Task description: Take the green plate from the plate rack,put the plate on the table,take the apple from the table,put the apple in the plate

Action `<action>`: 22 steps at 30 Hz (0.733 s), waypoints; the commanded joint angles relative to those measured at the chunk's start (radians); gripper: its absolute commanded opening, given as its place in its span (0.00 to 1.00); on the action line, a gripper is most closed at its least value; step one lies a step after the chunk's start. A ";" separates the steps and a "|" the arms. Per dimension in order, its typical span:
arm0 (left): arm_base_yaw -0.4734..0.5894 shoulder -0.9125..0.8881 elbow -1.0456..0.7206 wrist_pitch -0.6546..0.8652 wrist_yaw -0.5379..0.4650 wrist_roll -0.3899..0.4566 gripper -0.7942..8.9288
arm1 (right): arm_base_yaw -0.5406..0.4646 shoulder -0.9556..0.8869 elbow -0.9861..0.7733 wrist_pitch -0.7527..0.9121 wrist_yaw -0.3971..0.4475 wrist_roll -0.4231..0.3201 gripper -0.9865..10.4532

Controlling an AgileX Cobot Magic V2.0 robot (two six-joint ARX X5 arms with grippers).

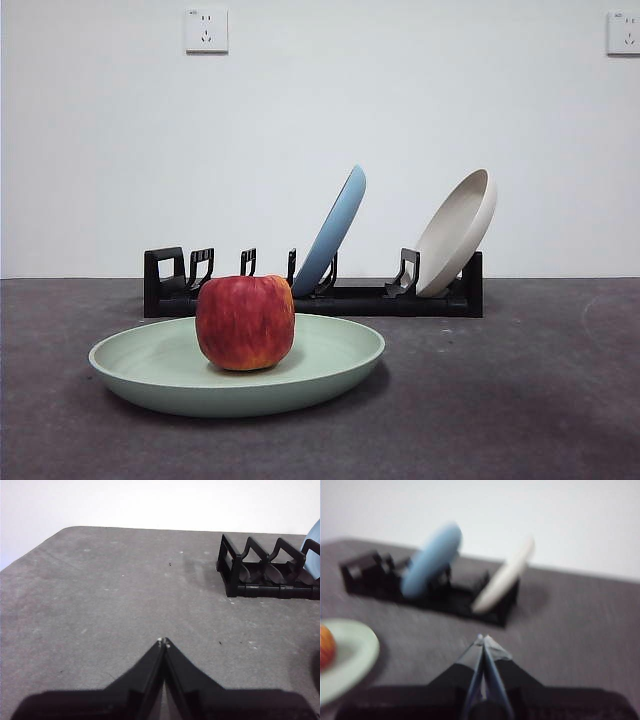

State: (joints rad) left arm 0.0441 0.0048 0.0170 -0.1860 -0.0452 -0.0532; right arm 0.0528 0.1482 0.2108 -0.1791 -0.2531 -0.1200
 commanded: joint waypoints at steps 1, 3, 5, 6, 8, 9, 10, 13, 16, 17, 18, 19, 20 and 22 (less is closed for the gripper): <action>0.003 -0.003 -0.013 0.005 -0.003 -0.004 0.08 | 0.000 -0.042 -0.071 0.018 0.024 0.041 0.09; 0.003 -0.003 -0.013 0.005 -0.002 -0.004 0.08 | 0.000 -0.063 -0.101 0.014 0.024 0.045 0.09; 0.003 -0.003 -0.013 0.005 -0.003 -0.004 0.08 | 0.000 -0.078 -0.129 0.015 0.024 0.045 0.09; 0.003 -0.003 -0.013 0.005 -0.003 -0.004 0.08 | 0.000 -0.085 -0.141 0.015 0.023 0.048 0.09; 0.003 -0.003 -0.013 0.005 -0.003 -0.004 0.08 | 0.000 -0.103 -0.170 0.014 0.024 0.064 0.09; 0.003 -0.003 -0.013 0.005 -0.002 -0.004 0.08 | 0.000 -0.111 -0.182 0.014 0.024 0.071 0.09; 0.003 -0.003 -0.013 0.005 -0.003 -0.004 0.08 | 0.000 -0.120 -0.195 0.014 0.023 0.078 0.09; 0.003 -0.003 -0.013 0.006 -0.003 -0.004 0.08 | 0.000 -0.131 -0.206 0.015 0.023 0.080 0.09; 0.003 -0.003 -0.013 0.005 -0.003 -0.004 0.08 | 0.000 -0.138 -0.206 0.012 0.024 0.080 0.09; 0.003 -0.003 -0.013 0.005 -0.003 -0.004 0.08 | 0.000 -0.145 -0.206 0.012 0.024 0.079 0.09; 0.003 -0.003 -0.013 0.005 -0.003 -0.004 0.08 | 0.000 -0.148 -0.206 0.017 0.023 0.084 0.09; 0.003 -0.003 -0.013 0.005 -0.003 -0.004 0.08 | 0.000 -0.147 -0.205 0.018 0.020 0.085 0.09; 0.003 -0.003 -0.013 0.005 -0.003 -0.004 0.08 | 0.000 -0.147 -0.205 0.017 0.021 0.085 0.09; 0.003 -0.003 -0.013 0.005 -0.003 -0.004 0.08 | 0.000 -0.140 -0.205 0.017 0.024 0.085 0.09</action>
State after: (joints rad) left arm 0.0441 0.0048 0.0170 -0.1860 -0.0452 -0.0536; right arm 0.0528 0.0071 0.0216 -0.1642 -0.2317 -0.0479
